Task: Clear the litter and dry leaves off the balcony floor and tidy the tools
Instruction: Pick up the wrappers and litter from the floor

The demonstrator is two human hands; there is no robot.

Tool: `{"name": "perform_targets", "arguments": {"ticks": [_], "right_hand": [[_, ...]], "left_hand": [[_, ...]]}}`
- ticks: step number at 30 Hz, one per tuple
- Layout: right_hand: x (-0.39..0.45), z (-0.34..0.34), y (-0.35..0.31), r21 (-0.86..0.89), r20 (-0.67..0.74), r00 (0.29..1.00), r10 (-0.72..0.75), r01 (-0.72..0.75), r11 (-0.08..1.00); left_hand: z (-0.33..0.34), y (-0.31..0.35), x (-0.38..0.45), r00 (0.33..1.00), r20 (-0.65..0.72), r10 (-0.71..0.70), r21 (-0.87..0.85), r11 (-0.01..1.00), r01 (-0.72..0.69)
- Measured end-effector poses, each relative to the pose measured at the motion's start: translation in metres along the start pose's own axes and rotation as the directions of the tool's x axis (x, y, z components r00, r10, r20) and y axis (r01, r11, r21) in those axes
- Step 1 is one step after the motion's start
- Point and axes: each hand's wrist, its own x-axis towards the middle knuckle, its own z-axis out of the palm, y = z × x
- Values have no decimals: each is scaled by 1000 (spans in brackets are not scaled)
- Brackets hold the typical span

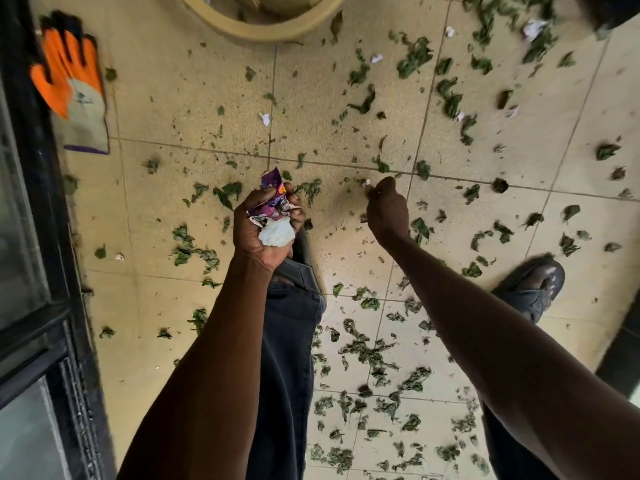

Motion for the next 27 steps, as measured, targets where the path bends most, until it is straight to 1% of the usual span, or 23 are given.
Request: {"name": "perform_targets", "arguments": {"ticks": [3,6,7,9,11,13,17,19,21,22,23,24,26,27], "right_hand": [[10,7,-4,-181,86,994,-70,85,980],[22,15,-4,-291,132,982,-133,167,942],[24,16,-4,-301,133,981,-141,176,937],[24,13,-9,-274,109,987,-114,140,952],[21,7,-10,-220,74,996,-58,73,973],[18,0,-8,-190,79,997,-10,25,981],[18,-10,-6,-221,139,986,-96,126,967],[27,-6,-7,-300,169,977,-129,175,938],[33,-1,-8,-416,214,962,-171,248,875],[34,0,-9,-441,215,956,-198,276,854],[34,1,-12,-422,189,959,-212,274,864],[31,1,-18,-359,140,968,-208,246,900],[26,2,-31,-163,47,987,-151,157,974],[23,4,-40,-66,25,991,-134,136,989]], "left_hand": [[7,2,3,999,29,-20,33,999,19],[6,4,9,1000,6,-22,61,998,22],[5,5,9,1000,-6,-24,64,998,24],[5,8,9,999,-37,-25,63,998,27],[3,10,9,997,-78,-21,58,998,26],[3,15,8,993,-116,-13,58,998,20],[5,22,11,992,-121,-21,100,994,33],[4,22,15,994,-109,-34,128,991,48],[4,20,19,993,-105,-57,160,984,74],[5,20,20,993,-102,-63,168,982,80],[6,20,19,993,-98,-67,175,981,83],[6,19,19,993,-96,-66,176,981,82],[6,20,18,993,-106,-53,134,989,67],[6,23,16,992,-118,-45,99,994,56]]}}
